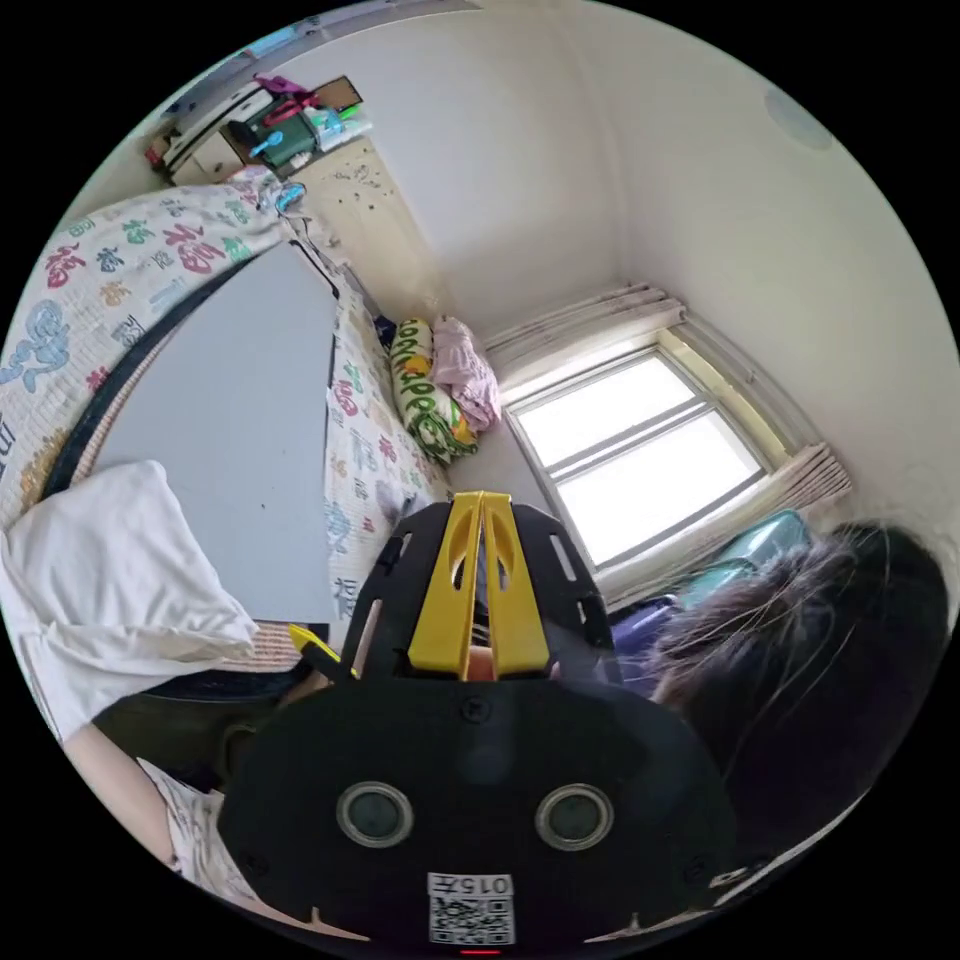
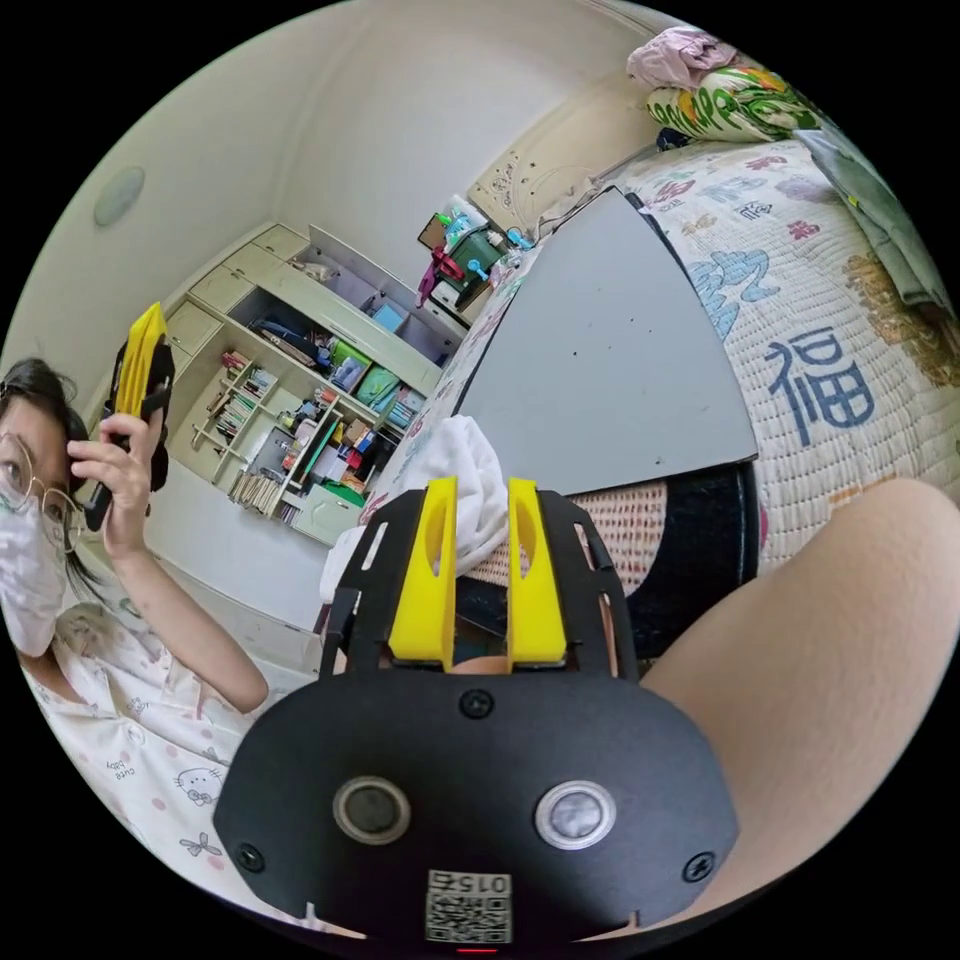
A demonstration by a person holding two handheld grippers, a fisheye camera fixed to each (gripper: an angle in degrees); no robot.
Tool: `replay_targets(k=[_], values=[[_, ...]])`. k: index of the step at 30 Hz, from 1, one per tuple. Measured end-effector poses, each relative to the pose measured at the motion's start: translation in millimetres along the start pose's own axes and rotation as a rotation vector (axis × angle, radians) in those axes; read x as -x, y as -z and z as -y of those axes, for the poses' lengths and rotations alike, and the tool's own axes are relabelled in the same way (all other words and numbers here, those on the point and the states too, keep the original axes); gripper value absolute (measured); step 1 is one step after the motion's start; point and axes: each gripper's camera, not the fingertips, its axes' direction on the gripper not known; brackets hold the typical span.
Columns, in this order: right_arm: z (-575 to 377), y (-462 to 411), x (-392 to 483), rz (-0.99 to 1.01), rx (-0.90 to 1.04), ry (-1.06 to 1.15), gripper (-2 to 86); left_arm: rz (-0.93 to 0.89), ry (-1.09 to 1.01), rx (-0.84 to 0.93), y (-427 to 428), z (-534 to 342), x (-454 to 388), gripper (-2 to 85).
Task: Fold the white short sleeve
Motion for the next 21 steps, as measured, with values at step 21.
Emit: replay_targets(k=[21], values=[[-29,-38,35,-0.077,-0.036,0.055,7.7,-0.032,-0.055,-0.090,40,3,20,-1.0]])
